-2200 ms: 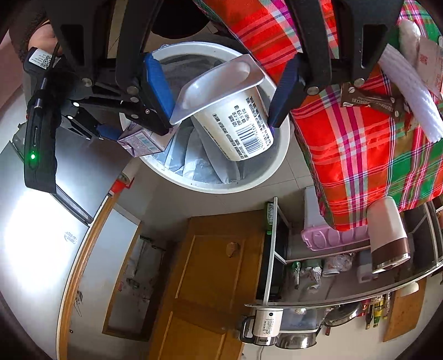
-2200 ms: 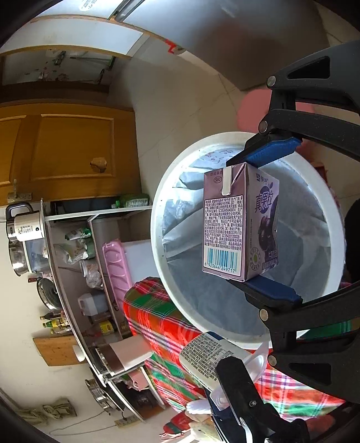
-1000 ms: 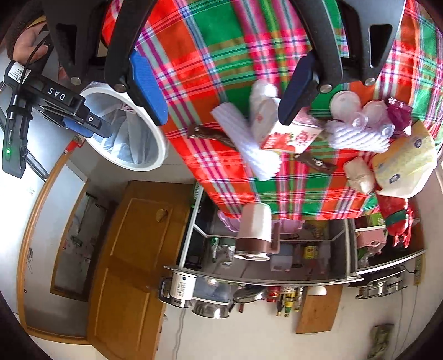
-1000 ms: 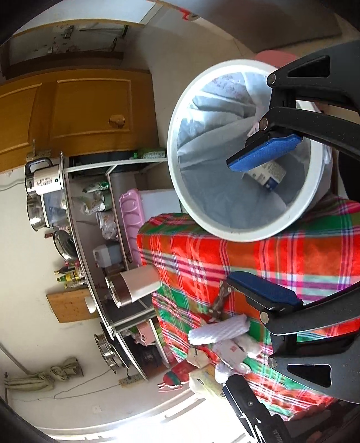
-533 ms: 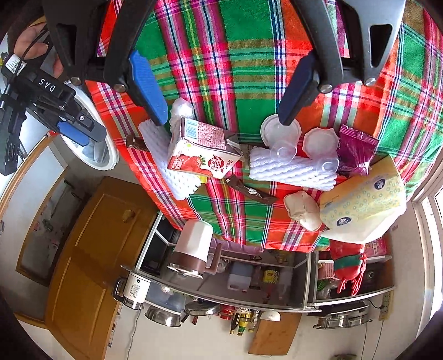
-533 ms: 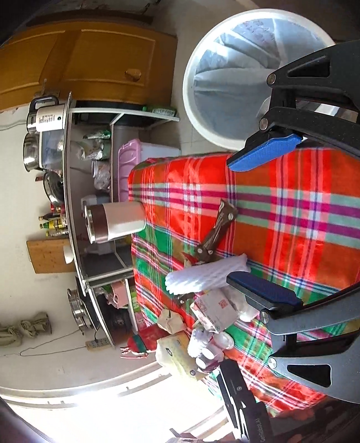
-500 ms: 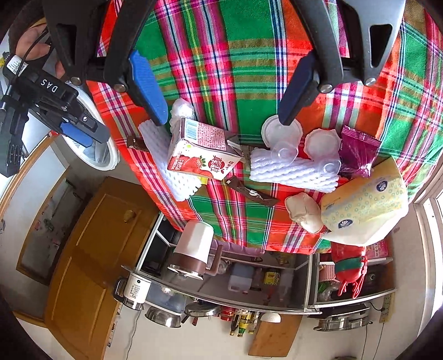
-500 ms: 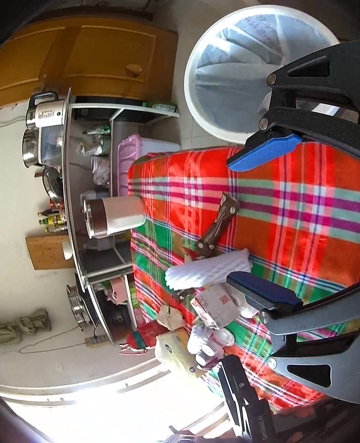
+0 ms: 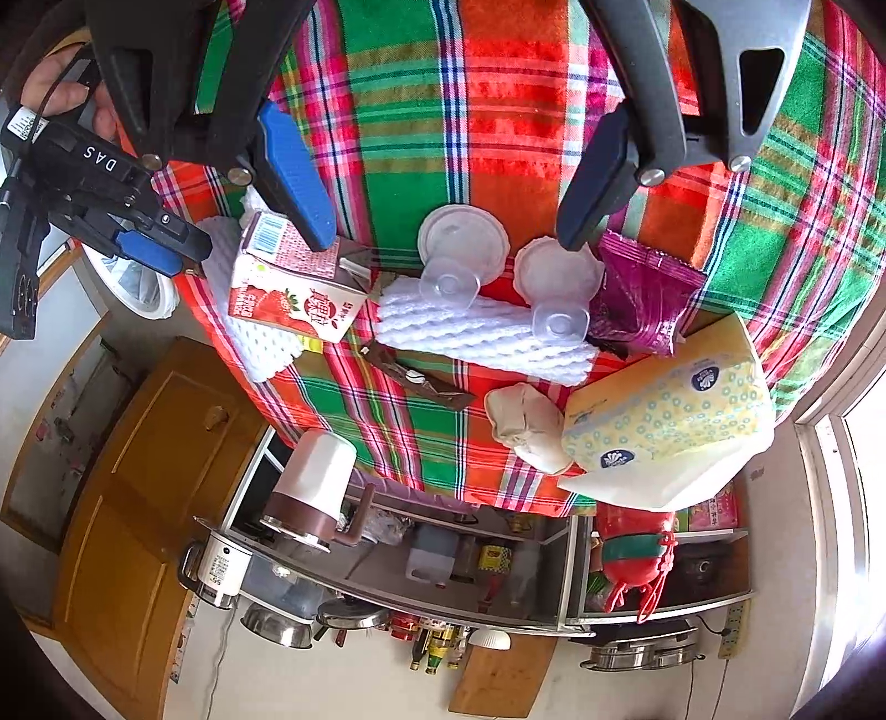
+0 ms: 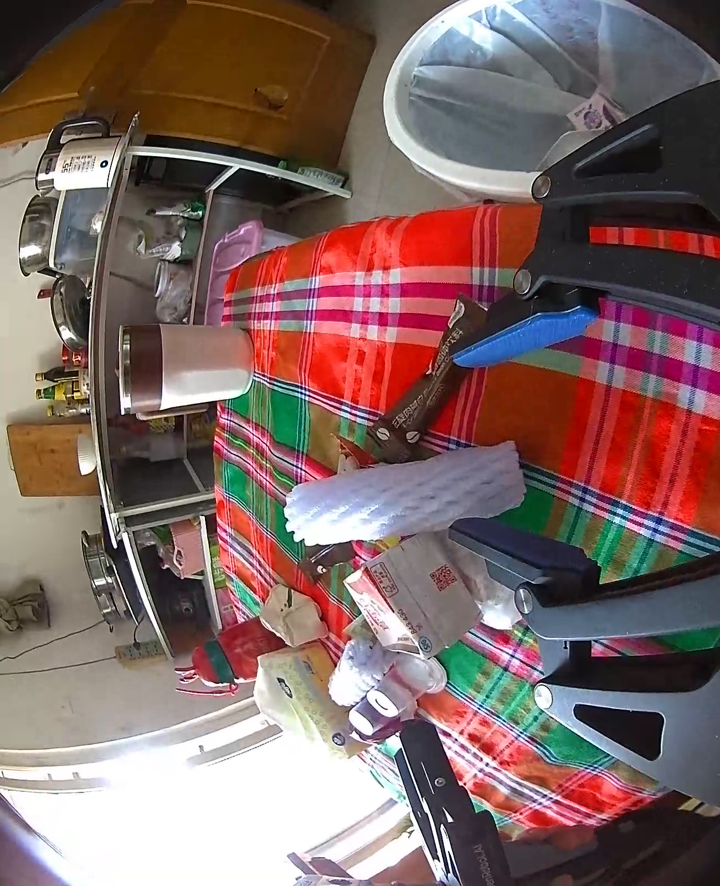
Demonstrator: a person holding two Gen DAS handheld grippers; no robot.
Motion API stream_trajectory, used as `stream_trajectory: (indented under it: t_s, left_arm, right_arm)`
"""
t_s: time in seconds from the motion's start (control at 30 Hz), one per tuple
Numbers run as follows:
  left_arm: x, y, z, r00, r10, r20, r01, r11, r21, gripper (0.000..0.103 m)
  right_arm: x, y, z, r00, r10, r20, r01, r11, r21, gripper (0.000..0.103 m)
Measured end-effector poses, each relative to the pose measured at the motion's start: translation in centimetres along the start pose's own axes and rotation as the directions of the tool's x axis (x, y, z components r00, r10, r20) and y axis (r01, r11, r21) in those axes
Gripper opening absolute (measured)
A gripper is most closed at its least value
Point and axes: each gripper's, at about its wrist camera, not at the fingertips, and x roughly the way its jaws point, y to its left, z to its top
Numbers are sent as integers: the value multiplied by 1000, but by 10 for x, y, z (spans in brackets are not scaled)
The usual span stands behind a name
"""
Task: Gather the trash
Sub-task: 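Grasp the white foam net sleeve with the right gripper while the left moves to a clear cup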
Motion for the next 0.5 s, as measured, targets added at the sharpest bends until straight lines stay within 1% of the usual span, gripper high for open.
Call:
stream_trajectory:
  t_s: [0.03, 0.07, 0.1, 0.17, 0.23, 0.3, 0.37, 0.43, 0.47, 0.5]
  left_arm:
    - [2, 1, 1, 1000, 3, -1, -3, 1000, 2, 83]
    - [5, 2, 2, 1000, 7, 0, -7, 1000, 4, 83]
    - [8, 4, 2, 1000, 8, -2, -8, 1000, 4, 83]
    - [16, 5, 4, 1000, 3, -24, -3, 1000, -5, 79]
    - [19, 6, 5, 1000, -3, -21, 3, 1000, -7, 79]
    - [23, 6, 6, 1000, 6, -15, -6, 1000, 3, 77]
    - [28, 7, 7, 1000, 5, -19, -5, 1000, 3, 74]
    - [30, 7, 8, 1000, 2, -15, -2, 1000, -1, 74]
    - [31, 7, 9, 1000, 0, -12, 0, 1000, 0, 73]
    - [33, 6, 10, 1000, -4, -19, 5, 1000, 3, 72]
  right_arm:
    - [2, 0, 1, 1000, 2, -7, -2, 1000, -3, 55]
    - [5, 1, 3, 1000, 5, -11, -5, 1000, -8, 51]
    - [7, 3, 4, 1000, 11, -15, -12, 1000, -16, 44]
    - [11, 6, 5, 1000, 10, -26, -11, 999, -33, 41]
    - [14, 7, 7, 1000, 14, -28, -15, 999, -39, 41]
    - [17, 8, 8, 999, 14, -31, -16, 999, -41, 41]
    - [20, 9, 10, 999, 20, -37, -22, 999, -41, 40]
    - [23, 11, 11, 999, 27, -42, -29, 999, -47, 35]
    - [24, 12, 11, 999, 27, -46, -29, 998, -48, 30]
    - [25, 12, 11, 999, 26, -48, -28, 998, -49, 30]
